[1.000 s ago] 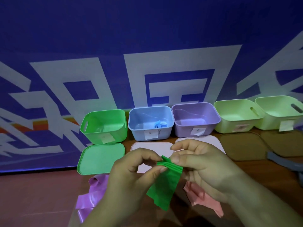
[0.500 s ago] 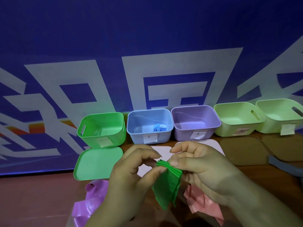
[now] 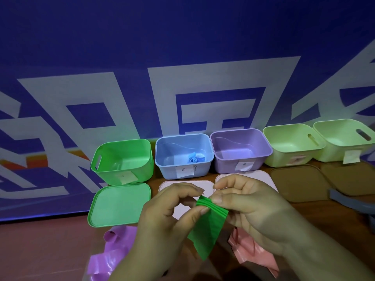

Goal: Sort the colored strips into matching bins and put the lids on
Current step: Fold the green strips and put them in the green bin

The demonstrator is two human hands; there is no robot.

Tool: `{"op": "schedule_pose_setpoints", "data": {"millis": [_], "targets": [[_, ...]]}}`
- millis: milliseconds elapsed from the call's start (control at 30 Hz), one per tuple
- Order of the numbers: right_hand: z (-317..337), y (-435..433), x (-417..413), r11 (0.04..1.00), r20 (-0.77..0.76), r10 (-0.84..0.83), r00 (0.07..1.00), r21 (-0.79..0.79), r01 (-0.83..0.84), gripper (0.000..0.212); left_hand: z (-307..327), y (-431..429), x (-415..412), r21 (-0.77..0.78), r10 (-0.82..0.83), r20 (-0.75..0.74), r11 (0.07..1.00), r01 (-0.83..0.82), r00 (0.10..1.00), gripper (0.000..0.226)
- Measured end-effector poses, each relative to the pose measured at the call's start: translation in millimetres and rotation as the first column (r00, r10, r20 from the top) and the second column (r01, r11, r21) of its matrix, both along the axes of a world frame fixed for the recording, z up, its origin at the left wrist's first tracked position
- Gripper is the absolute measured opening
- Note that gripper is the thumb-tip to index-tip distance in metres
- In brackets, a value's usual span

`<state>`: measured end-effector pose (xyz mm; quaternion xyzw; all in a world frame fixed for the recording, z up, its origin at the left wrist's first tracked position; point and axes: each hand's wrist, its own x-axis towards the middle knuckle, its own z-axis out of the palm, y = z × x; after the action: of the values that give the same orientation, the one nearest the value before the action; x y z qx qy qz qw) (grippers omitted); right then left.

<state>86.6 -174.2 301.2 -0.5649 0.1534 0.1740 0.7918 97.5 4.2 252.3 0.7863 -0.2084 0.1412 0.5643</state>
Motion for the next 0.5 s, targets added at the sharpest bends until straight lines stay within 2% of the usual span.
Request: {"op": "schedule_pose_setpoints", "data": {"millis": [233,300,367,500], "targets": [[0.0,1.0,-1.2,1.0,0.016,0.014,1.0,-0.009,-0.014,0.017,-0.5,3.1,1.0,0.013,-0.006,-0.042,1.0,0.007,0.999,0.023],[1.8,-0.3,-2.8,0.999,0.075,0.043,0.996,-0.027,-0.041,0.027,-0.4,3.3,0.8,0.008,-0.004,-0.054,1.0,0.005,0.999,0.02],[3.4,-2.9,-4.4,0.991,0.161,0.088,0.983,-0.11,-0.071,0.029,0.3,3.7,1.4,0.003,0.001,-0.073,1.0,-0.001,0.997,0.018],[2.5,-6.8,-4.1,0.922,0.295,0.194,0.935,-0.38,-0.072,0.038,5.5,3.5,3.8,0.012,0.028,-0.109,1.0,-0.027,0.994,0.018]]}}
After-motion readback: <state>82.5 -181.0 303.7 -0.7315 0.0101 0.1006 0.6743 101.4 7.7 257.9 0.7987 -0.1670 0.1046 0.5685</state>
